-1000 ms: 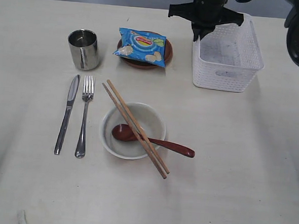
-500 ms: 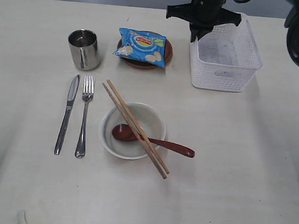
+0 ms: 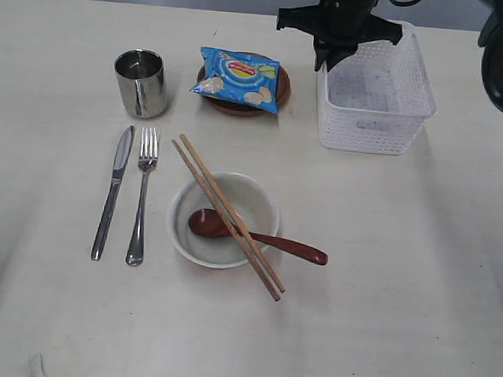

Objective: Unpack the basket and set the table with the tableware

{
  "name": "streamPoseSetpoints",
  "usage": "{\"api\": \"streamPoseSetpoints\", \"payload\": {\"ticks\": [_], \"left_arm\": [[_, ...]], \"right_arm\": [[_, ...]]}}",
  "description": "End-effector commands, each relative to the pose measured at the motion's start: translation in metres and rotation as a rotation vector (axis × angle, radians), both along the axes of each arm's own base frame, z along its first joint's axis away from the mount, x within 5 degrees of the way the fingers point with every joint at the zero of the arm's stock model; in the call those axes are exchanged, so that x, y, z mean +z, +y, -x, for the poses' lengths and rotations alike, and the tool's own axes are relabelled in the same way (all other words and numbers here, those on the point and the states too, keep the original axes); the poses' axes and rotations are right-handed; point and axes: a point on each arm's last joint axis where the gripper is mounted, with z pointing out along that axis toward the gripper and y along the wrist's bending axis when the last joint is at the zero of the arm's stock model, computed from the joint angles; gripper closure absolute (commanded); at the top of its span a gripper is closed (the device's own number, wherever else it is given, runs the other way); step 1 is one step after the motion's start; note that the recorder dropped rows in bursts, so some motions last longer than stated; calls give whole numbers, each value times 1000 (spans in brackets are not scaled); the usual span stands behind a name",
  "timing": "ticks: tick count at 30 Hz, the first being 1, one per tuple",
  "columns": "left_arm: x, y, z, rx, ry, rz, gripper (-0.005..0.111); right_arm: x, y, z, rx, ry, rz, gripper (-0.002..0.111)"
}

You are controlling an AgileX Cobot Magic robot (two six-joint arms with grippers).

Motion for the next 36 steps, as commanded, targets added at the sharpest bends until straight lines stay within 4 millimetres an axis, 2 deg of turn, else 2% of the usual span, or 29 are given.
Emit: {"api": "streamPoseSetpoints", "payload": {"ticks": [1, 3, 6, 10, 12, 16, 18, 19, 21, 23, 25, 27, 29, 31, 32, 36], "left_arm": [[0, 0, 0, -2, -9, 15, 107], [0, 0, 0, -2, -9, 15, 107], [0, 0, 0, -2, -9, 15, 107], [0, 0, 0, -2, -9, 15, 107], [0, 0, 0, -2, -9, 15, 107], [0, 0, 0, -2, -9, 14, 107], [0, 0, 0, -2, -9, 14, 107], [0, 0, 0, -2, -9, 14, 107], [0, 0, 0, -2, -9, 14, 107], [0, 0, 0, -2, -9, 14, 107], [0, 0, 0, -2, -9, 14, 107], [0, 0, 0, -2, -9, 14, 107], [0, 0, 0, -2, -9, 14, 107], [0, 0, 0, -2, -9, 14, 107], [0, 0, 0, -2, -9, 14, 107], [0, 0, 0, -2, -9, 14, 107]], "right_arm": [[-2, 3, -1, 15, -11, -11, 71], [-2, 2, -1, 13, -13, -12, 62], [6, 0, -1, 17, -33, -2, 59], [35, -4, 0, 76, -123, 24, 59], [54, -8, 2, 77, -175, 37, 59], [79, -16, 5, 57, -222, 1, 59], [92, -21, 11, 78, -213, 27, 65], [103, -26, 17, 114, -206, 65, 85], [118, -28, 24, 158, -222, 79, 108], [124, -33, 25, 112, -230, 62, 109], [119, -32, 25, 117, -208, 43, 109], [114, -30, 35, 138, -175, 58, 109], [130, -27, 45, 135, -307, 15, 109], [156, -30, 68, 155, -494, -37, 109], [160, -34, 83, 169, -574, -57, 109], [172, -50, 122, 165, -632, -73, 109]]}}
